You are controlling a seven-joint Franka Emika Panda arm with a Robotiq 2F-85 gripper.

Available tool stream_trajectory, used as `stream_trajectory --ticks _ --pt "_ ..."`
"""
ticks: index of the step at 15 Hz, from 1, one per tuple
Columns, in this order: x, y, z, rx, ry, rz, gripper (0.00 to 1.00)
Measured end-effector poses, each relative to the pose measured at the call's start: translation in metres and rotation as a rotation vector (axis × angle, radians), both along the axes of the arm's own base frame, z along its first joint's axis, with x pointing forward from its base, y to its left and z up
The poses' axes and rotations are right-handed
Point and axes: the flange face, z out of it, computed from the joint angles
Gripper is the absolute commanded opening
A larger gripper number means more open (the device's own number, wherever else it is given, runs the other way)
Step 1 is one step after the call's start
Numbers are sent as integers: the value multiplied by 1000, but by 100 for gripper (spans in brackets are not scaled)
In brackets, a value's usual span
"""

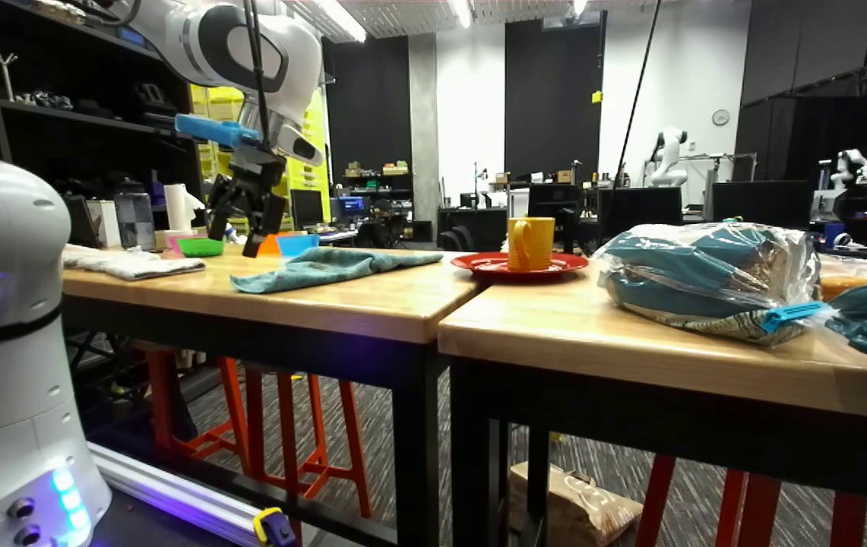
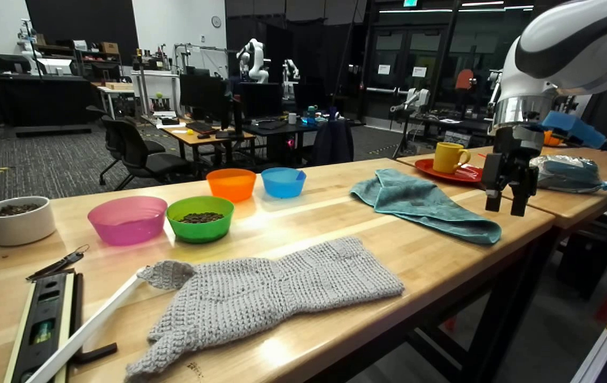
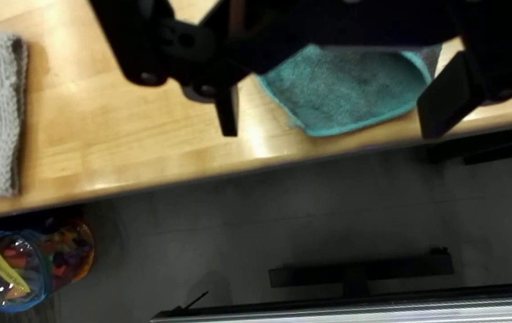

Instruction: Fold the blue towel on the table

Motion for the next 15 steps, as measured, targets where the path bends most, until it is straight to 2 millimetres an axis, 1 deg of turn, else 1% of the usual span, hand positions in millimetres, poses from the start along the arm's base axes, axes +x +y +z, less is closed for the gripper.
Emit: stream_trajectory --ticks 2,6,12,15 --pt "-4 1 -12 14 -20 51 100" --pt "-5 1 -30 18 -85 132 100" --pt "-1 -4 -40 -61 -150 205 100" --pt "-2 -3 -46 -71 -158 219 100"
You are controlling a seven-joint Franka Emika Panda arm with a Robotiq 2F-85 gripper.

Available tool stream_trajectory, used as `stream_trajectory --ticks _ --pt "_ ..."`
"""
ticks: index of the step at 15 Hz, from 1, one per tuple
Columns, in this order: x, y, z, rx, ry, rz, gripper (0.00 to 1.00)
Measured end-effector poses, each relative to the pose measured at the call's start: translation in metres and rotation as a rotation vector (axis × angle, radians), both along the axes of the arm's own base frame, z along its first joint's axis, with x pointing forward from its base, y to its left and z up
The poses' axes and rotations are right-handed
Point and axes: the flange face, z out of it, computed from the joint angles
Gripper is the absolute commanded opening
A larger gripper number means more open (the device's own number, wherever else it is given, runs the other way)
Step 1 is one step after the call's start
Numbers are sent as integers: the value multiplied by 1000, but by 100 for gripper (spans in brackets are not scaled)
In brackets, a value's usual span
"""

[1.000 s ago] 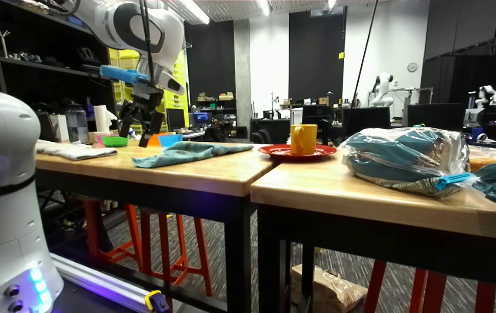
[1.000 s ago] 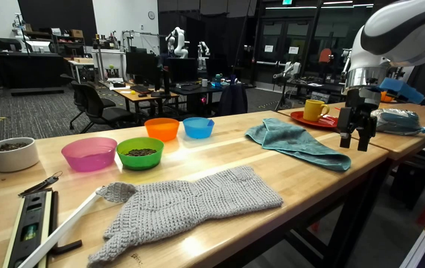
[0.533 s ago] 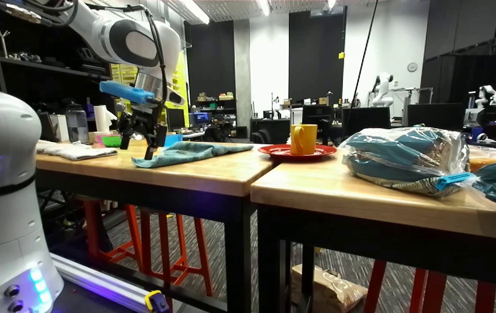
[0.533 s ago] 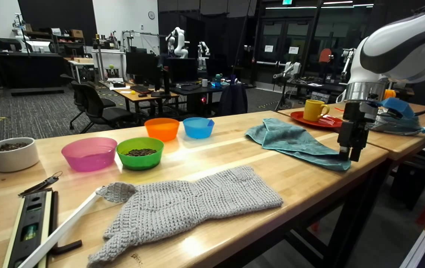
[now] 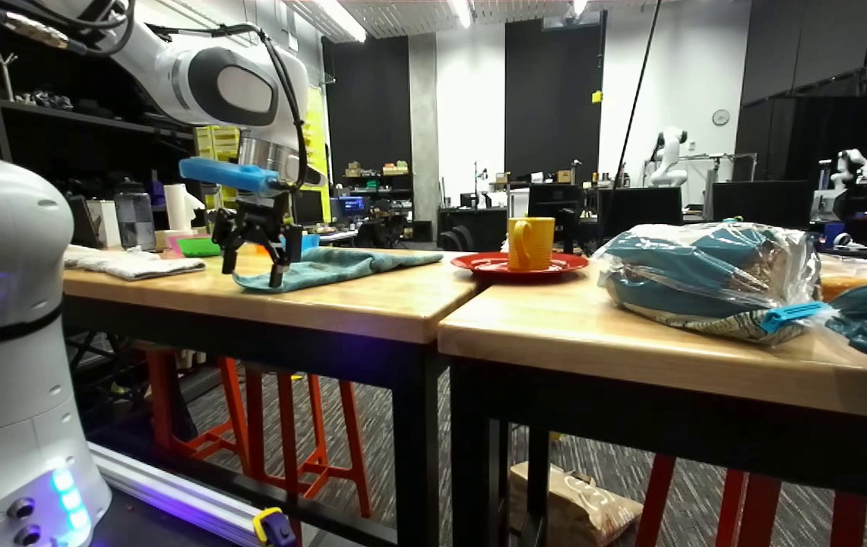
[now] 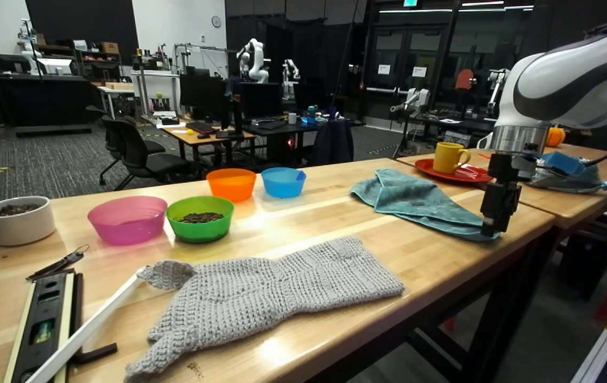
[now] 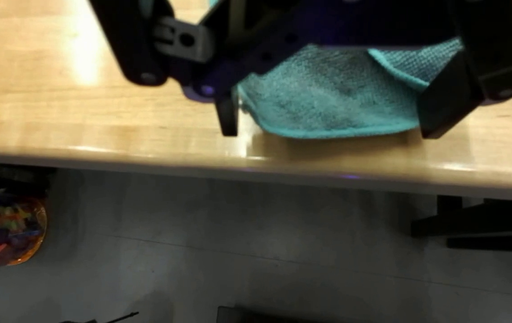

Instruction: Fold the blue towel on the table

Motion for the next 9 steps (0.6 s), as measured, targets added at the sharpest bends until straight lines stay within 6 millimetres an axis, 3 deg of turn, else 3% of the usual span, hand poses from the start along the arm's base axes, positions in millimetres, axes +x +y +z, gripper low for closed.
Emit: stream_trajectory --ticks 9 --pt "3 3 1 -30 -25 28 100"
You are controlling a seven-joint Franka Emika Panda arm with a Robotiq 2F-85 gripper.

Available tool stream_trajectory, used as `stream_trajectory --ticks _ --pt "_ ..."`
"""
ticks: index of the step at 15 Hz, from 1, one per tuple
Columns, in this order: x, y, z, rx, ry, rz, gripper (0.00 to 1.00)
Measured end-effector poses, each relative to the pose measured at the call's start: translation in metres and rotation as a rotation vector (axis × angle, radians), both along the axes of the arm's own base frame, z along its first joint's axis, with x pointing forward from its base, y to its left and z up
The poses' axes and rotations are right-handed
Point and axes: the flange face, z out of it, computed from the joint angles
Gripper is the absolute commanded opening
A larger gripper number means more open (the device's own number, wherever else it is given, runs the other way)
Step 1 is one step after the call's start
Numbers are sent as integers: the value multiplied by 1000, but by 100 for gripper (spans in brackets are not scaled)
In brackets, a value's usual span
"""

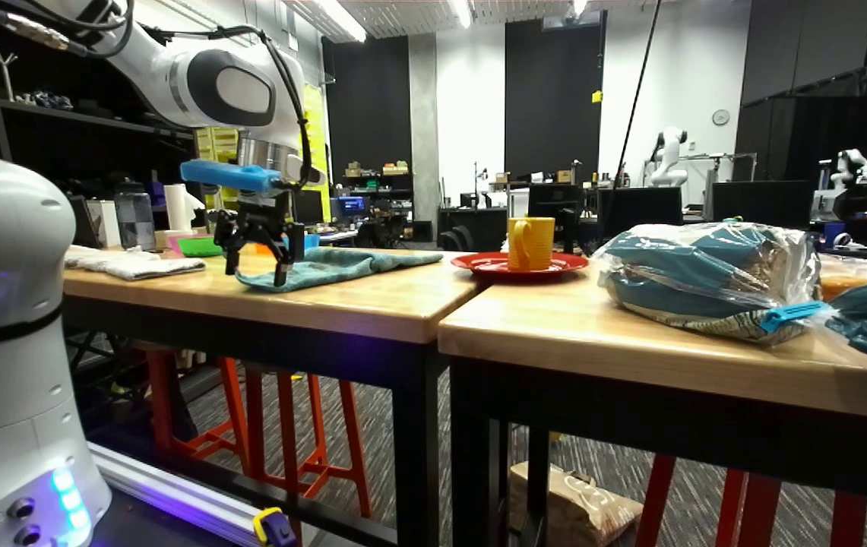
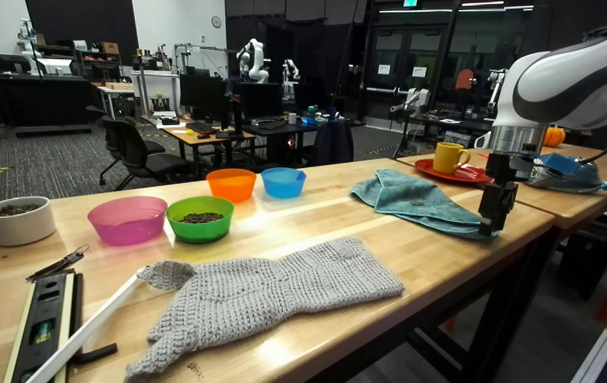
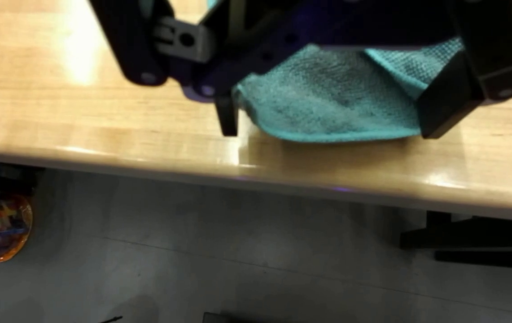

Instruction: Fold the blue towel on the table

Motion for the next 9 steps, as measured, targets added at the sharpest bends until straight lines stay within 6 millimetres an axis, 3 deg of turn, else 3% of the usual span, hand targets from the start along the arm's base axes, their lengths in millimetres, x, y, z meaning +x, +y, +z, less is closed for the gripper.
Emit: stream_trajectory --ticks 1,4,9 --pt "0 0 0 0 -1 1 75" --pt "1 0 0 -2 -8 0 61" --pt "3 -1 1 -6 -21 -2 21"
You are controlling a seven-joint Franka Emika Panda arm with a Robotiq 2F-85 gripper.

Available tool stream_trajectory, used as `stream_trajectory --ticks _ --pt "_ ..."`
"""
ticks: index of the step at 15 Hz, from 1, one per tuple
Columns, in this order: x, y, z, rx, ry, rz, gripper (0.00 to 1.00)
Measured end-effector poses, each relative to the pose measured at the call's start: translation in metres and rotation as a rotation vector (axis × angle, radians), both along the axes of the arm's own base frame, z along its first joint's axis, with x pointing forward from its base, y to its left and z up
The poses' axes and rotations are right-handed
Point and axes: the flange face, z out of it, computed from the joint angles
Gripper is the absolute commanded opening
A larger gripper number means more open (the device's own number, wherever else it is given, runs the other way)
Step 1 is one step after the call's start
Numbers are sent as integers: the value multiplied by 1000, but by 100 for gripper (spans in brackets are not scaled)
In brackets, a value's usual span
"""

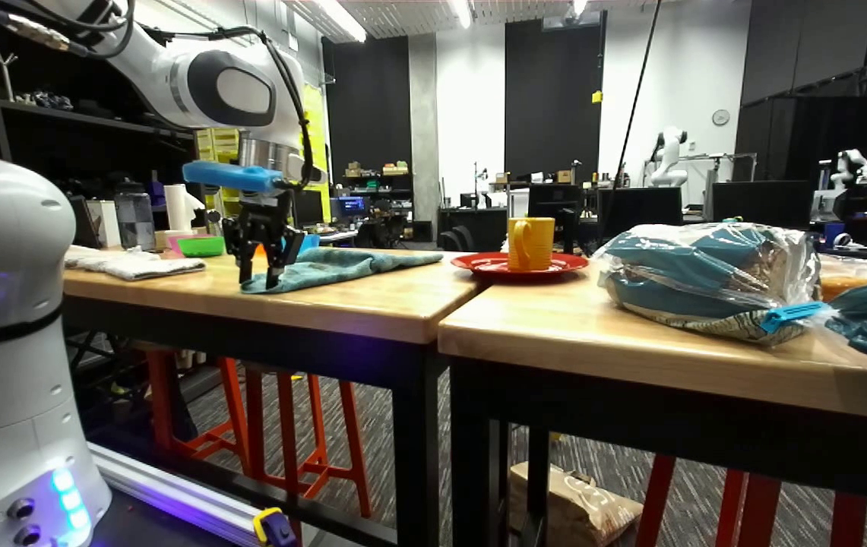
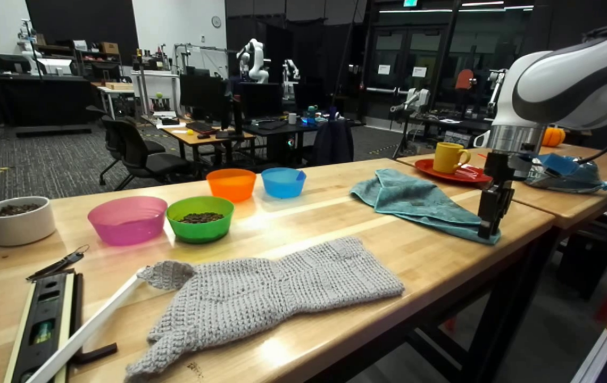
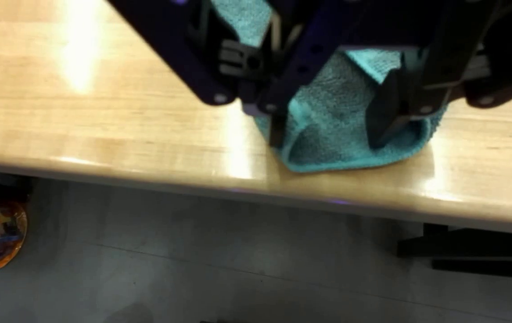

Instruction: Fold the blue towel on the table

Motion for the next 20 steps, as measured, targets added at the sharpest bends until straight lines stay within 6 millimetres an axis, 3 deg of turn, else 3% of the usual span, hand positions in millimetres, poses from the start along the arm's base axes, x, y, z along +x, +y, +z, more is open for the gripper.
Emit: stream_trajectory --ticks 3,11,15,20 --pt "1 0 1 -2 -8 -2 1" --pt "9 1 11 -25 -56 -51 0" --pt "24 10 37 -53 -146 -97 0" --pt "52 37 71 -98 -305 -146 0"
